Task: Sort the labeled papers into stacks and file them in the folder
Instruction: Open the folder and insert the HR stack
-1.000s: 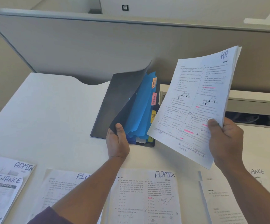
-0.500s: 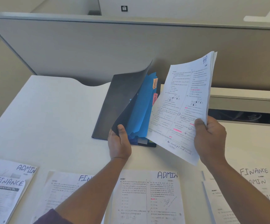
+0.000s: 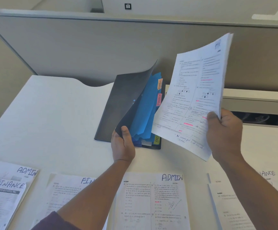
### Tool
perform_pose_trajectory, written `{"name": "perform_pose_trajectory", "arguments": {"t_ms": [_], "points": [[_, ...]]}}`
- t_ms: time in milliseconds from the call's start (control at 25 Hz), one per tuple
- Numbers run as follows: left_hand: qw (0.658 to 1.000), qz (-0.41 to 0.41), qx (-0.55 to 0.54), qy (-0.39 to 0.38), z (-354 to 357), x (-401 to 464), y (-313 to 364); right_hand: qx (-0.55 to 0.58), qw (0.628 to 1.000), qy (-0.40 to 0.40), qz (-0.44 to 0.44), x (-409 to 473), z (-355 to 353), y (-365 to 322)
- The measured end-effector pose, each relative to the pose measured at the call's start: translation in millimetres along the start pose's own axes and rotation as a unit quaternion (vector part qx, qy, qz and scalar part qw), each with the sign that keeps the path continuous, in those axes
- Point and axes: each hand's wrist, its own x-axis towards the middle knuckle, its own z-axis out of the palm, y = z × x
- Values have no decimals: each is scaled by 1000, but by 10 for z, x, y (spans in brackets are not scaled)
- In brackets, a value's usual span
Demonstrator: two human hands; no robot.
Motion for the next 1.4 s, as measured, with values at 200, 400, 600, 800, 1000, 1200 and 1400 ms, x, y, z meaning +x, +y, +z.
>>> {"name": "perform_pose_trajectory", "arguments": {"t_ms": [200,400,600,800,1000,1200,1400], "points": [[999,26,37,0,-18,29,-33,-22,999,-3,50,83,-68,195],[998,41,43,-3,-24,26,-37,21,999,-29,19,-219,66,225],[997,50,55,-12,-10,39,-79,56,997,-13,58,-265,219,266],[972,181,147,-33,-28,-11,-32,78,987,-21,136,-150,376,334],[884,301,351,-72,-31,-41,-18,97,982,-27,161,-20,412,337],[837,348,416,-73,-3,-57,-25,93,982,-31,161,107,397,330],[839,319,433,-84,28,-19,-47,88,983,-43,158,114,395,319]]}}
